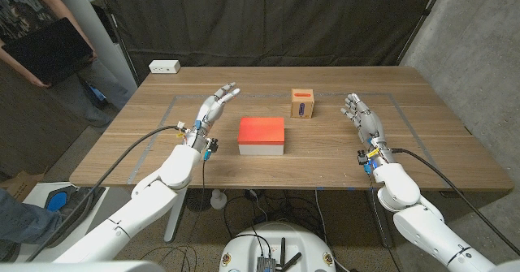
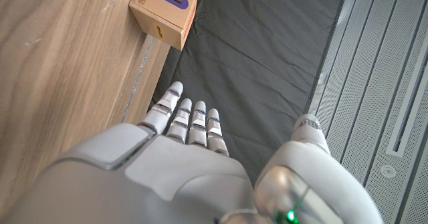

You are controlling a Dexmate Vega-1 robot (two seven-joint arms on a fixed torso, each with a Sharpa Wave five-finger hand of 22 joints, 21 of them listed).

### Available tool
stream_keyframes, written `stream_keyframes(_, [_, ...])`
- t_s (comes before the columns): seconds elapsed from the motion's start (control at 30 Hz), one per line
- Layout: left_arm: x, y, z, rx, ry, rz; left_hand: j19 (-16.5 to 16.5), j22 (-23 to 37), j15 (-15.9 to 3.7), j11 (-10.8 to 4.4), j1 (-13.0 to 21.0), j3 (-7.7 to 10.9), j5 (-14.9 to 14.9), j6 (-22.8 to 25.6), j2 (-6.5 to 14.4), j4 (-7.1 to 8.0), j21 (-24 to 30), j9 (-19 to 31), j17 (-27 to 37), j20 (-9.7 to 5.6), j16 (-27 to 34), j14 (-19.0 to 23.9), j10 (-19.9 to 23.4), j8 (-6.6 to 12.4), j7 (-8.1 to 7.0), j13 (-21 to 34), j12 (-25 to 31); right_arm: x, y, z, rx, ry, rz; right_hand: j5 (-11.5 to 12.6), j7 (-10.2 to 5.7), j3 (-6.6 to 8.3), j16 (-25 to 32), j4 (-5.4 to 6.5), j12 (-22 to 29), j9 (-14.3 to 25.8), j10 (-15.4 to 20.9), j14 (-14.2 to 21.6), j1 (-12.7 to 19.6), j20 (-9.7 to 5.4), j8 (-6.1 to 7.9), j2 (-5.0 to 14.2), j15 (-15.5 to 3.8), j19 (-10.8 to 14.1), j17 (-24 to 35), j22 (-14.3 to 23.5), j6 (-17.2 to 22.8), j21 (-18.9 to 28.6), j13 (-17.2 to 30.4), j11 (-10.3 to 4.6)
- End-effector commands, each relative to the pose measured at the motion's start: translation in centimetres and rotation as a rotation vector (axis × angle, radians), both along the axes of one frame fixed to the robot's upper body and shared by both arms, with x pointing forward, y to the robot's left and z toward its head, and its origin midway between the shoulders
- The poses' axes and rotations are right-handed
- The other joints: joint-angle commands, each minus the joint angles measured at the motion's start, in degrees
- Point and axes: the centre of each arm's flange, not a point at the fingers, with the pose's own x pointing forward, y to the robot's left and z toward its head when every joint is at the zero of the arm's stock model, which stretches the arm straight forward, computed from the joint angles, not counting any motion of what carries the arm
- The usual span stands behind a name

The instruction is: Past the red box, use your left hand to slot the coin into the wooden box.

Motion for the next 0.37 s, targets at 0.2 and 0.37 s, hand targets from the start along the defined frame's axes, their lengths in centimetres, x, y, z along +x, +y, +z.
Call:
stream_keyframes(0.2, [0.94, 0.3, -3.16, -0.166, 0.054, -0.07, 1.2, 0.2, 0.03, -0.02, -0.3, 0.14, -0.2, 1.6, 0.8, -0.15, -0.5, 0.0, 0.0, -4.14, 0.6, 1.7, 1.6, 0.62, -0.1, 0.1, 0.6, 0.59, -0.61, -1.0, -0.006, -0.002, 0.031, -0.1, 1.2, -0.2, 0.2, -0.19, 0.0, 0.2, 0.1, 0.0, -0.4, -0.56, 0.03, 0.22, -0.05, 0.1, 0.0, 0.2, 0.5, 0.1, 0.1, -0.45])
stream_keyframes(0.37, [0.95, 0.13, -3.04, -0.16, 0.057, -0.071, 1.6, 0.2, 0.2, 0.27, -0.3, 0.18, -0.2, 2.0, 1.0, -0.22, -0.7, 0.0, 0.0, -4.0, 0.7, 2.1, 2.0, 0.69, -0.01, 0.1, 0.7, 0.78, -0.67, -1.07, -0.008, 0.001, 0.032, -0.1, 1.2, -0.21, 0.2, -0.18, 0.0, 0.2, 0.1, 0.0, -0.4, -0.53, -0.02, 0.23, -0.06, 0.0, -0.1, 0.2, 0.4, 0.1, 0.1, -0.42])
